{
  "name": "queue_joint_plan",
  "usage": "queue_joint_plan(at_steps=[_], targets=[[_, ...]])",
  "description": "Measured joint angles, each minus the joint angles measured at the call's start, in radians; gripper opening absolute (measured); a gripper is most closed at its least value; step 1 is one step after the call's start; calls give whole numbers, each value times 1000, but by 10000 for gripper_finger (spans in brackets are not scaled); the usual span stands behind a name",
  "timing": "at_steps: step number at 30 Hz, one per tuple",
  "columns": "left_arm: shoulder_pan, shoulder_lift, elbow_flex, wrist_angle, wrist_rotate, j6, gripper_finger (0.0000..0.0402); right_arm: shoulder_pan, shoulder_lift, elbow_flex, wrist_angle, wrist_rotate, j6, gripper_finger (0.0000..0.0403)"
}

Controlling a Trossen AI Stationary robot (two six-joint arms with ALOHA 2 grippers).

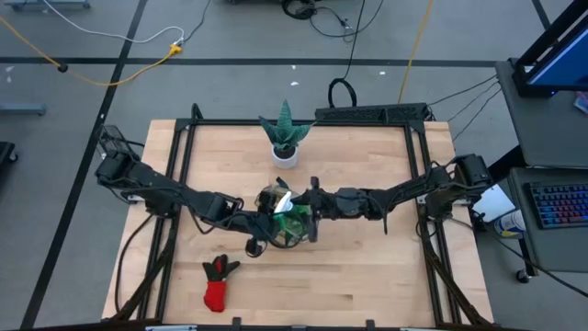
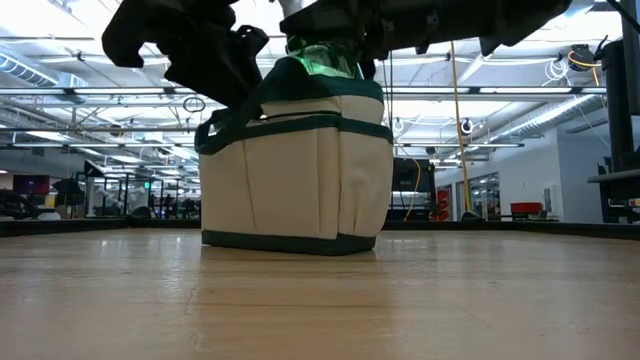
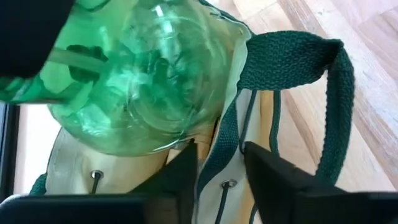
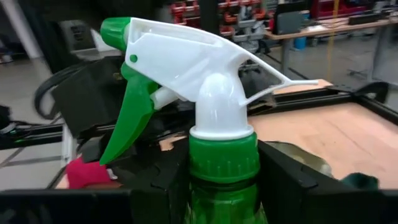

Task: Pick & Place Garden tools in Gardening bag
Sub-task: Put the spray bottle into the gardening bag

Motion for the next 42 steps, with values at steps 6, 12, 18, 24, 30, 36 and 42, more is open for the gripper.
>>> queue_joint_plan(at_steps=[6,12,18,24,30,36,42], targets=[[0,0,0,-2,-16,-1,40,0,0,0,-8,24,37,154],[-2,0,0,-5,-19,-8,15,0,0,0,-84,26,89,143],[-19,0,0,-10,-24,-5,6,0,0,-34,-81,26,121,155],[-42,0,0,-12,-79,-3,18,4,0,-90,-76,25,180,146],[-40,0,0,-27,-88,-7,5,34,-4,-134,-51,26,147,157],[-39,-2,0,-26,-90,-10,23,72,-1,-146,-52,20,101,194],[-39,-2,0,-25,-85,-32,10,102,-1,-146,-56,21,79,205]])
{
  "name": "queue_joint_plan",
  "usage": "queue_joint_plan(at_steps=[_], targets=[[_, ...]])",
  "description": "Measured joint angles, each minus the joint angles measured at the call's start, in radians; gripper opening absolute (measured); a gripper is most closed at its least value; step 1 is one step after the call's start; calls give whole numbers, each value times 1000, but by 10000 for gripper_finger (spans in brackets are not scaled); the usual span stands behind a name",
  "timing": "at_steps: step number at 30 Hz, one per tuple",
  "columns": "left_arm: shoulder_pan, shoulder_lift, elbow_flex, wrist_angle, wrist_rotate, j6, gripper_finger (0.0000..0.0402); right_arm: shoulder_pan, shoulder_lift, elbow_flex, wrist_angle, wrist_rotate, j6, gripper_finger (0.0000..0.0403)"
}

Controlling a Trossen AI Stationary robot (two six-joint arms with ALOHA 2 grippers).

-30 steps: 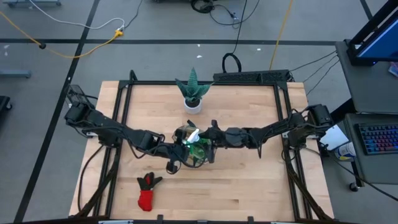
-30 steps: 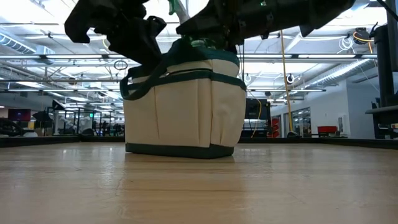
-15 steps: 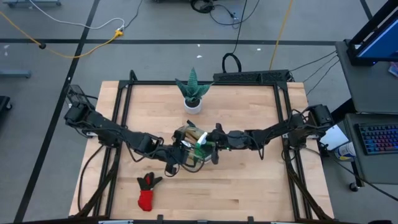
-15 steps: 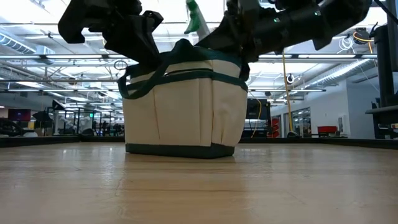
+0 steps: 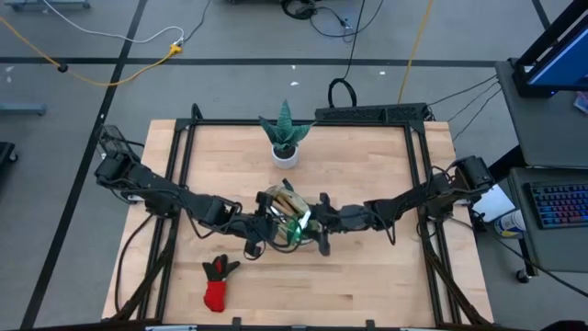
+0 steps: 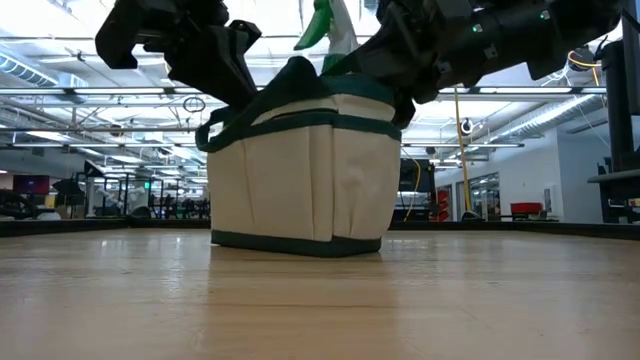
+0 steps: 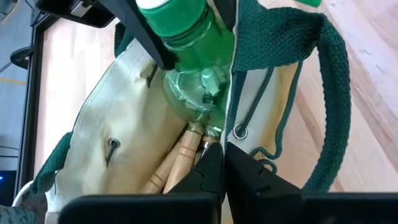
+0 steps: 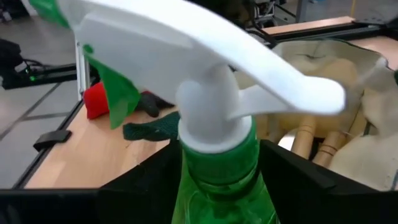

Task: Pick & Place Garden tools in Gardening bag
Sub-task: Put the spray bottle into the gardening bag, then put the gloves into the gardening bag

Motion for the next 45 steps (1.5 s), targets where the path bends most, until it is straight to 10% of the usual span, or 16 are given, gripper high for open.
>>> queue_joint_plan(at_steps=[35,45], targets=[[-2,0,0,1,-5,-49,44,30,-165,0,-246,-2,-62,238],[-9,0,0,6,-6,-48,144,30,-165,0,-248,-2,-53,238]])
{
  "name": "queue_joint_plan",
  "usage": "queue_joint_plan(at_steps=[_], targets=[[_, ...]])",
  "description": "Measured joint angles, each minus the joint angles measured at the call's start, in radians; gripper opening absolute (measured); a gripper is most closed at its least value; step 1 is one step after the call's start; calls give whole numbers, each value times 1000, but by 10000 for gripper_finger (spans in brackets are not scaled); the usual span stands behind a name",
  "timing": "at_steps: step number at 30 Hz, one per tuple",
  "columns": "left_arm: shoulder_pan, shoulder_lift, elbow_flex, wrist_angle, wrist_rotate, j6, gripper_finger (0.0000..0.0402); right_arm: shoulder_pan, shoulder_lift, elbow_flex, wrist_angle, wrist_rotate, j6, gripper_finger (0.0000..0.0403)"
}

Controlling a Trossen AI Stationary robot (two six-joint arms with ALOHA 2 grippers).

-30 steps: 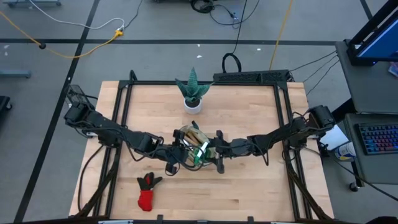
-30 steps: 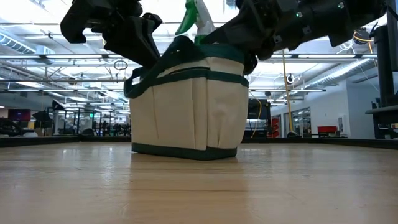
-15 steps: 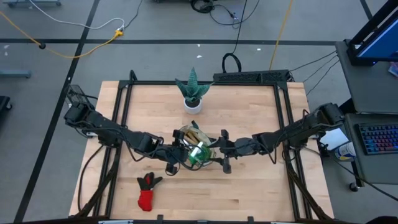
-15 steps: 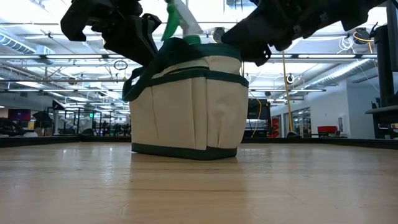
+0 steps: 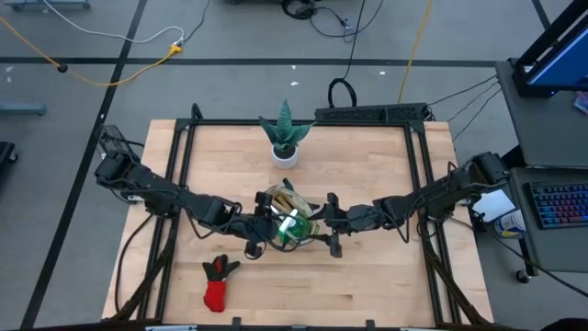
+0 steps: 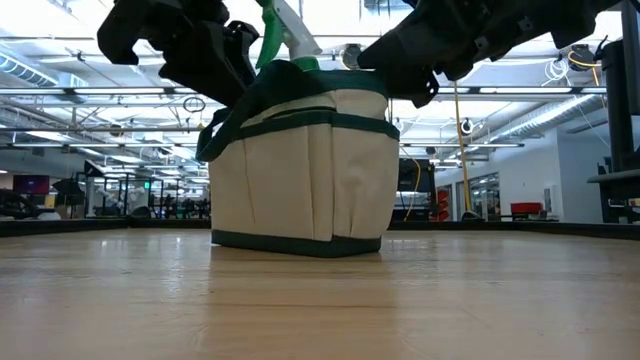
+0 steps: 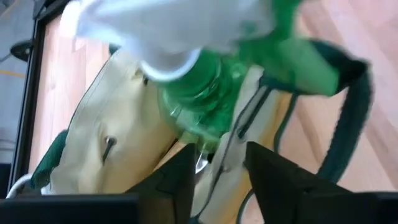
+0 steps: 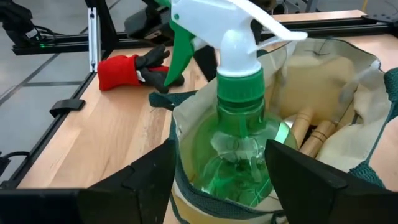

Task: Pick & Place Garden tools in Gardening bag
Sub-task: Put the gloves into the gardening bag

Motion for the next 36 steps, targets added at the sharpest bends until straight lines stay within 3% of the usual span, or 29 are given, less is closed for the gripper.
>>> queue_joint_plan(at_steps=[6,12,16,24,29,36], targets=[[-51,-13,23,21,-5,1,178,0,0,0,4,0,0,236],[-110,-34,88,-19,-61,-25,174,2,0,0,12,-1,0,235],[-142,-31,133,-114,-59,-146,171,22,0,0,43,-1,-22,233],[-208,-32,141,-249,-40,-532,170,63,0,0,53,1,-33,231],[-253,-32,141,-331,107,-833,170,75,0,0,78,1,-33,232],[-322,-32,141,-409,300,-1386,170,78,0,0,88,1,-80,229]])
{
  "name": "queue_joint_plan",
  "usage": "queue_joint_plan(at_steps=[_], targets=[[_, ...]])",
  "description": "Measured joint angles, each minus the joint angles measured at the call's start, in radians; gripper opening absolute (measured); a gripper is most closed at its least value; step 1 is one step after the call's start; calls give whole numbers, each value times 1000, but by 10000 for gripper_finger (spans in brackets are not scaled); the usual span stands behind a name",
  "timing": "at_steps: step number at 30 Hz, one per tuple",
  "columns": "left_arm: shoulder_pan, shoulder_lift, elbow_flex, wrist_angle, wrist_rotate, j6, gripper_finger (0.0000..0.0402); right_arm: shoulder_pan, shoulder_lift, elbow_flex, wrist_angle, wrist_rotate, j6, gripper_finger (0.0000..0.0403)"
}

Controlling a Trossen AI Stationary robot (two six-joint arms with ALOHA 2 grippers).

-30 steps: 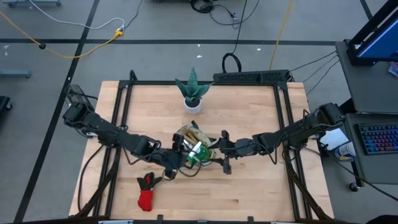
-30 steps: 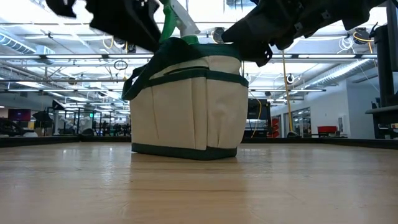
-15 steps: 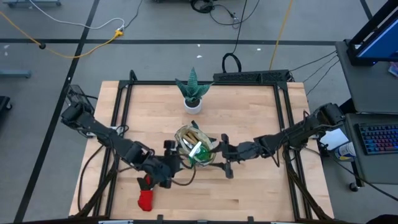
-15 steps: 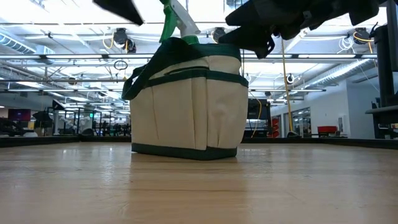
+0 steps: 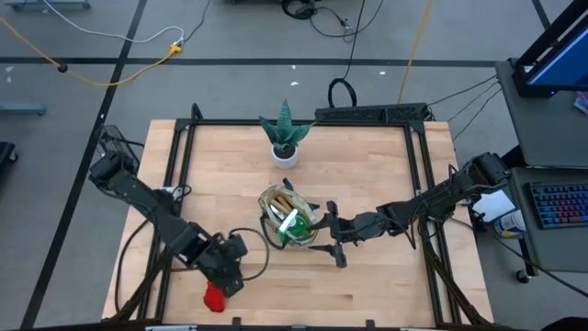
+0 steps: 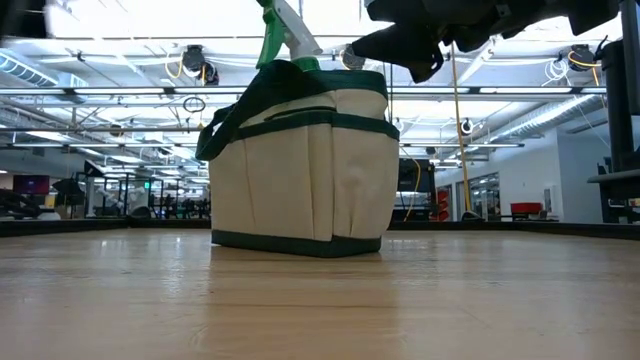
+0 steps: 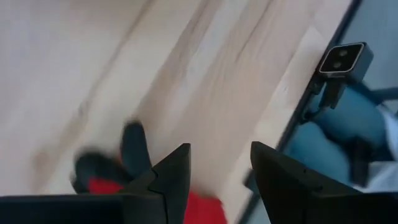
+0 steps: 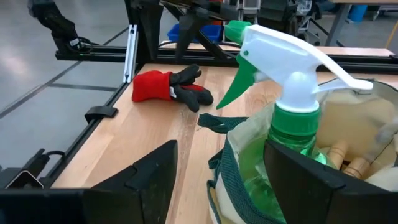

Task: Pick & Place Garden tools in Gardening bag
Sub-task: Put the gloves into the gardening bag

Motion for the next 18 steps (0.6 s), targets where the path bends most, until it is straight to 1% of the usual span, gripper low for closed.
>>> queue_joint_plan(at_steps=[4,11,18], targets=[[-53,0,0,-31,15,-201,170,0,0,0,0,0,-6,227],[-140,0,0,-66,-4,-421,170,0,0,0,4,0,-6,227],[-219,0,0,-107,17,-659,170,0,0,0,3,0,-6,226]])
